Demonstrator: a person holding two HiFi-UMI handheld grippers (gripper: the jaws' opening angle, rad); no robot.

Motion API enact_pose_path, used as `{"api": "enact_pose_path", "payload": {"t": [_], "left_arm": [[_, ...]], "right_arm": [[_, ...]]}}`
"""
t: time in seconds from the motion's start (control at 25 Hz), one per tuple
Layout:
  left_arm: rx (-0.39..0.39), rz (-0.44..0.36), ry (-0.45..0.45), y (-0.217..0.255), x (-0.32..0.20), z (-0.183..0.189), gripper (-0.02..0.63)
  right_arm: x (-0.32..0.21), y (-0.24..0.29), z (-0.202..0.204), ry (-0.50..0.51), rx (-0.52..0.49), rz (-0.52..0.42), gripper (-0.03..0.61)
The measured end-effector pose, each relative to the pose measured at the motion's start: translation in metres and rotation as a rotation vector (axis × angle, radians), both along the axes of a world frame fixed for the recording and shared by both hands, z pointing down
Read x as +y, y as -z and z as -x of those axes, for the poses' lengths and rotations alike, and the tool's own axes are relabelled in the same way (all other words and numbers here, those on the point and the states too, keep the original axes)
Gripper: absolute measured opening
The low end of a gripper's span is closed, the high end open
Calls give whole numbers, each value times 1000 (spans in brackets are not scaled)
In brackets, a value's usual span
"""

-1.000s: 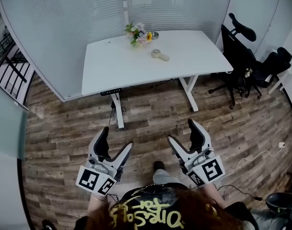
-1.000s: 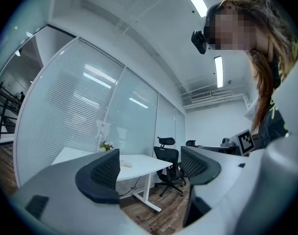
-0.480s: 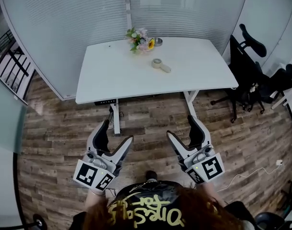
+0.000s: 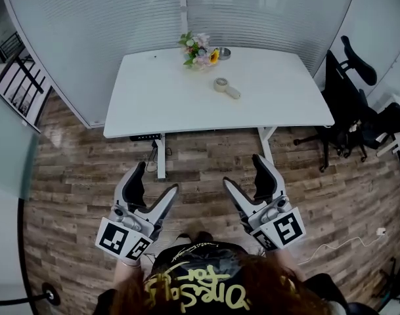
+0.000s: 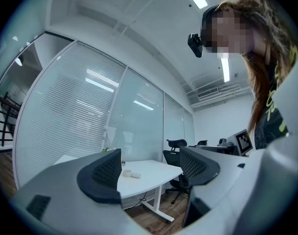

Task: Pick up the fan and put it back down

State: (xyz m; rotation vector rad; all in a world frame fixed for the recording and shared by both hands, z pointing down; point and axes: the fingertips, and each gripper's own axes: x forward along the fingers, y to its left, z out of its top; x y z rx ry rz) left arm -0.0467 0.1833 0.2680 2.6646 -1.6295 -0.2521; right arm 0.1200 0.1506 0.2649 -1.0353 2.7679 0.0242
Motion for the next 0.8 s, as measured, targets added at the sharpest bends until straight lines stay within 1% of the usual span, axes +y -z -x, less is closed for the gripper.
{"api": "enact_pose_path", "payload": {"t": [0.24, 0.36, 0.52, 0.6, 0.68, 0.8], "left_arm": [[-10, -7, -41, 2, -9, -11, 334], [-7, 3, -15, -1, -9, -6, 331], [34, 1, 3, 2, -13, -2, 324], [23, -12, 13, 5, -15, -4, 324], [-4, -20, 29, 5, -14, -5, 324], [-23, 0, 34, -2, -11, -4, 322]], "right_arm": [[-6, 1, 1, 26, -16, 6, 325], [-7, -1, 4, 44, -20, 11, 325], [-12, -5, -3, 46, -15, 23, 325], [-16, -6, -6, 44, -13, 26, 325], [-19, -8, -5, 50, -11, 31, 325], [-21, -11, 1, 65, -18, 42, 325]]}}
